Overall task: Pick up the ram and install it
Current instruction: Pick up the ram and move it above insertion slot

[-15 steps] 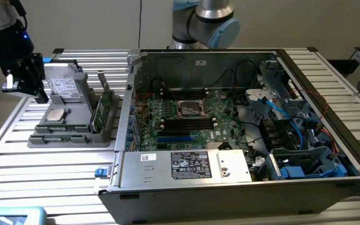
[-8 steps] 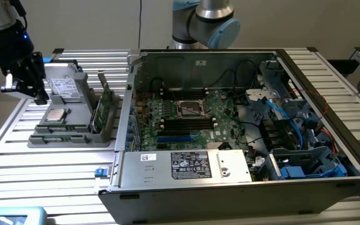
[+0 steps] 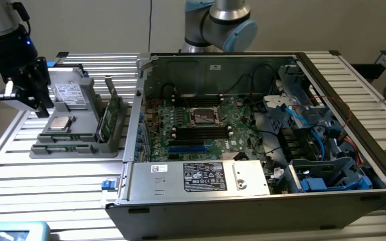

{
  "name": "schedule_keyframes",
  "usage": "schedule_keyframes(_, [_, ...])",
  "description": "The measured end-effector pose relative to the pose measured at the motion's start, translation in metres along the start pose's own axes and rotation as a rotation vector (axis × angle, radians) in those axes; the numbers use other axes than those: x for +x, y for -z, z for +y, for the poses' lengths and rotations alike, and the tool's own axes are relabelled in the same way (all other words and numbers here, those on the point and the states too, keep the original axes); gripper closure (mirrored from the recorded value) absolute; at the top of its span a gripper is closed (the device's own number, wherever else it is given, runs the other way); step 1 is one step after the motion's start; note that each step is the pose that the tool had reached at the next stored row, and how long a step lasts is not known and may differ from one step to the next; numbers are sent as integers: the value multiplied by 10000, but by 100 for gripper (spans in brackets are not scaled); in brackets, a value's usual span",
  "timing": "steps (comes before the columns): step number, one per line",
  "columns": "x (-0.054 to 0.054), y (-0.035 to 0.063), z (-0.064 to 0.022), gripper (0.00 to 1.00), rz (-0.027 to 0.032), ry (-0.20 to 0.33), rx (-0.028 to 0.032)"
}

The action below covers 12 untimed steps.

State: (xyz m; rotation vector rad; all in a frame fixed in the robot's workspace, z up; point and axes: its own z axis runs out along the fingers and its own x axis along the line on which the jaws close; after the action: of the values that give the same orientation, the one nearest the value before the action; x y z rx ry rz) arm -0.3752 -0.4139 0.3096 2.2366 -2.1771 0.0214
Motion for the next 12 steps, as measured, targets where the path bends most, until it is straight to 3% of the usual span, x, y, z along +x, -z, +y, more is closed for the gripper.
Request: schedule_keyframes(12, [-5,-216,-4,64,7,-211,-5])
